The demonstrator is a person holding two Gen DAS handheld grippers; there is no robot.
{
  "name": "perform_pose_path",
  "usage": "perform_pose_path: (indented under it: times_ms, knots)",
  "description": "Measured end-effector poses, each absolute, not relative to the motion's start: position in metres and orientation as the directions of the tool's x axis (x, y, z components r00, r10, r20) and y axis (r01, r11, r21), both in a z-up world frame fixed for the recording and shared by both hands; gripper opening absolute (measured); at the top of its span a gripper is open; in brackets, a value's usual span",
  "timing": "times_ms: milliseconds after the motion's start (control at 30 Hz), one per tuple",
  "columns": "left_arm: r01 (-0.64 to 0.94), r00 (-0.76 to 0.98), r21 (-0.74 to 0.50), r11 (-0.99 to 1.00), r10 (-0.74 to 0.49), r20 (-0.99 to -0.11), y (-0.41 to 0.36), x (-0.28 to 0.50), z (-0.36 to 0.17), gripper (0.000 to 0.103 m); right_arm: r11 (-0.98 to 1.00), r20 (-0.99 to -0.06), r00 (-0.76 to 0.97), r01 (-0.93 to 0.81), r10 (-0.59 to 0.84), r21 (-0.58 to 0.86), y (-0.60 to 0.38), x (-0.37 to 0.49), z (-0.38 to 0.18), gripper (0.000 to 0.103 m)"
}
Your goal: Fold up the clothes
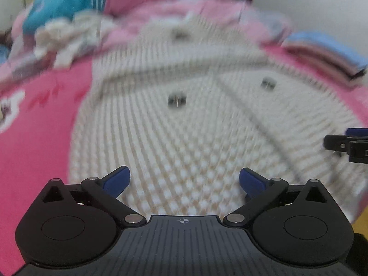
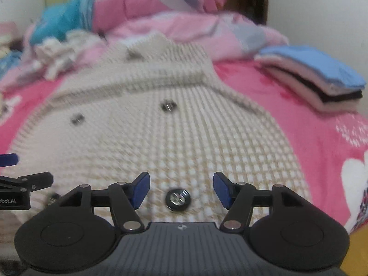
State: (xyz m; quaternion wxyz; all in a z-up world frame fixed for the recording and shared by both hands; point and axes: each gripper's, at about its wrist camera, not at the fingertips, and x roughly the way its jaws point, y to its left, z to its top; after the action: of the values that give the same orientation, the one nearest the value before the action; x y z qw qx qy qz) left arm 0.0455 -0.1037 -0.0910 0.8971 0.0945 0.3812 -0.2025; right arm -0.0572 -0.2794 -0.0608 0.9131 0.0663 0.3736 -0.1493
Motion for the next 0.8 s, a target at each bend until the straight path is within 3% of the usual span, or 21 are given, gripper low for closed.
perform_pose_path:
  times_ms: [133, 200, 233, 800]
  knots:
    - [0.4, 0.643, -0.024, 0.916, -0.299, -0.705, -0.099, 0.042, -0.096, 0.103, 0.947, -0.711, 0.656, 0.32, -0.253, -0.042, -0.277, -0.055, -0.073, 0.081]
    - [0.388, 0.636, -0.043, 0.921, -0.301, -0.71, -0.096, 0.042, -0.096, 0.103, 0.94, -0.719, 0.644, 0.338, -0.261, -0.039, -0.279, -0.056, -0.075, 0.099]
    - [0.383, 0.634, -0.05, 0.923, -0.301, -0.713, -0.095, 0.042, -0.095, 0.103, 0.936, -0.725, 0.636, 0.349, -0.265, -0.035, -0.28, -0.056, -0.075, 0.102]
    - [0.332, 0.63, -0.063, 0.941, -0.271, -0.728, -0.102, 0.049, -0.096, 0.103, 0.946, -0.747, 0.634, 0.323, -0.2, 0.021, -0.295, -0.059, -0.078, 0.103]
